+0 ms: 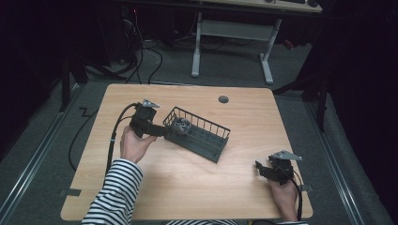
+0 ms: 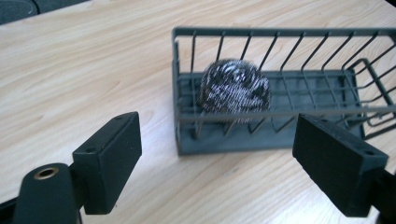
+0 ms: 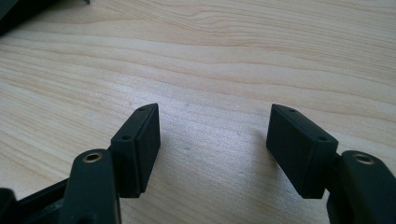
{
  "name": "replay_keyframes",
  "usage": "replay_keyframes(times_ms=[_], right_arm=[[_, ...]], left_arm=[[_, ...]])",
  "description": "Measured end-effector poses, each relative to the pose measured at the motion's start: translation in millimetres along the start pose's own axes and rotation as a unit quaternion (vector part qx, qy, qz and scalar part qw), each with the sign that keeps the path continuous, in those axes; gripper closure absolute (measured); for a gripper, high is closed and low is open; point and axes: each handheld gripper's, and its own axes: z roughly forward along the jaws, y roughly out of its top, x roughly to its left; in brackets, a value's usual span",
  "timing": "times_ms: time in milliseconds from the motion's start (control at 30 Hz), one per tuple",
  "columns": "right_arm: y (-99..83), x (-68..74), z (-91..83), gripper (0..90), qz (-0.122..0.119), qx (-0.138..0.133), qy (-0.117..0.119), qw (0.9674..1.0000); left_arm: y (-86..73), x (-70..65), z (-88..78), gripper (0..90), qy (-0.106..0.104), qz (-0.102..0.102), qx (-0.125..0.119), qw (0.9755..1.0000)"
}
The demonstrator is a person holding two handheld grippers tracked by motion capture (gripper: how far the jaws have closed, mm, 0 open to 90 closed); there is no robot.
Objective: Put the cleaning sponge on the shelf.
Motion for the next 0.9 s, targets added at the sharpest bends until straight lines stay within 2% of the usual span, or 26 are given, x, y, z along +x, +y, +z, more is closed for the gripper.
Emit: replay_keyframes(times_ms=[400, 900], right_arm=[[0.0, 0.1, 0.0, 35.4, 0.0, 0.0, 0.0, 1.0], [0.0, -0.1, 0.0, 35.5, 0.0, 0.0, -0.001, 1.0]], left_arm=[[-34.5, 16.0, -21.5, 16.6, 0.011, -0.032, -0.019, 0.9992], [-73.8, 26.5, -37.7, 17.1, 0.02, -0.061, -0.031, 0.9974]])
